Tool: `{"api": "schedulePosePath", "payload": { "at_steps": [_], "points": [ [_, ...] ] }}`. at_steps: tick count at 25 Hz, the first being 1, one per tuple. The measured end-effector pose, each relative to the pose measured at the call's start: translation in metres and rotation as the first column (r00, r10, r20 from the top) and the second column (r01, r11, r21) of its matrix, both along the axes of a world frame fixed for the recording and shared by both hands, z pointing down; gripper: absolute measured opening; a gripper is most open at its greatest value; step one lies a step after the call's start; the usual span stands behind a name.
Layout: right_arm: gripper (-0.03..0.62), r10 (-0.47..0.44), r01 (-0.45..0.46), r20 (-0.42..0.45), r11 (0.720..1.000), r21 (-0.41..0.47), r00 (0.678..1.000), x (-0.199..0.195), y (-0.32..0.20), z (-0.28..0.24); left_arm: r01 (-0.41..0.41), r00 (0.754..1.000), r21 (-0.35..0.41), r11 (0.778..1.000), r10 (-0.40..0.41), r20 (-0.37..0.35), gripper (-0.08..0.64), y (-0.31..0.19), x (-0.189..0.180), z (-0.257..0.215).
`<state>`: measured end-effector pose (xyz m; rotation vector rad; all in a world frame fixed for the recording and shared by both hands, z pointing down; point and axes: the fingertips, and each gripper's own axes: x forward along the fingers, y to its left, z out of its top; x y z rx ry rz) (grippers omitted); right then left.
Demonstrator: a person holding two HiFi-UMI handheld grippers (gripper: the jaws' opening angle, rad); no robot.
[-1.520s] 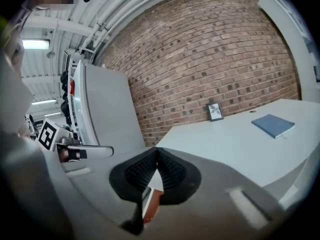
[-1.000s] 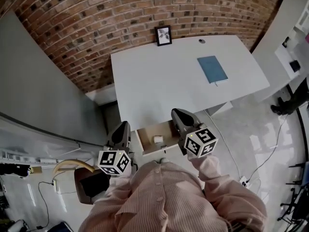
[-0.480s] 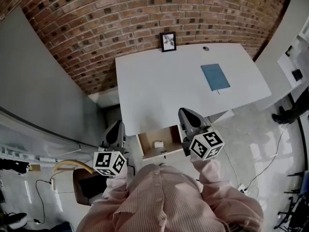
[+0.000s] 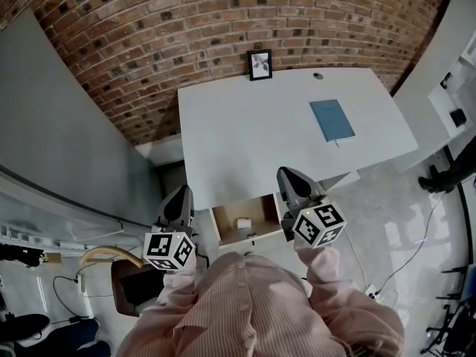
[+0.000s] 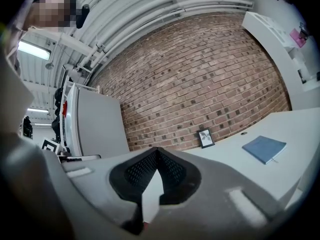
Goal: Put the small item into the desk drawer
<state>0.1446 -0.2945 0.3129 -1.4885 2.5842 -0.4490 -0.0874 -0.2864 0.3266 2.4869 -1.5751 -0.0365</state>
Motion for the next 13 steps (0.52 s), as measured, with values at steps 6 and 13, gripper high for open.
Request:
{"api": "schedulePosePath", "payload": {
  "at_steps": [6, 13],
  "points": [
    [0.005, 0.019, -0.019, -0.005, 1.0, -0.005, 1.0, 0.004, -0.0009, 0.002, 0.0, 1.0, -0.002, 1.0, 0.0, 0.002, 0.001, -0.0025, 0.0, 0.0018],
    [0.005, 0.032, -0.032, -0.006, 0.999, -0.012, 0.999, 0.0074, -0.0016, 0.0044, -0.005, 1.0, -0.005, 1.0, 0.005, 0.006, 0.001, -0.006, 0.0024, 0.0029]
  ]
}}
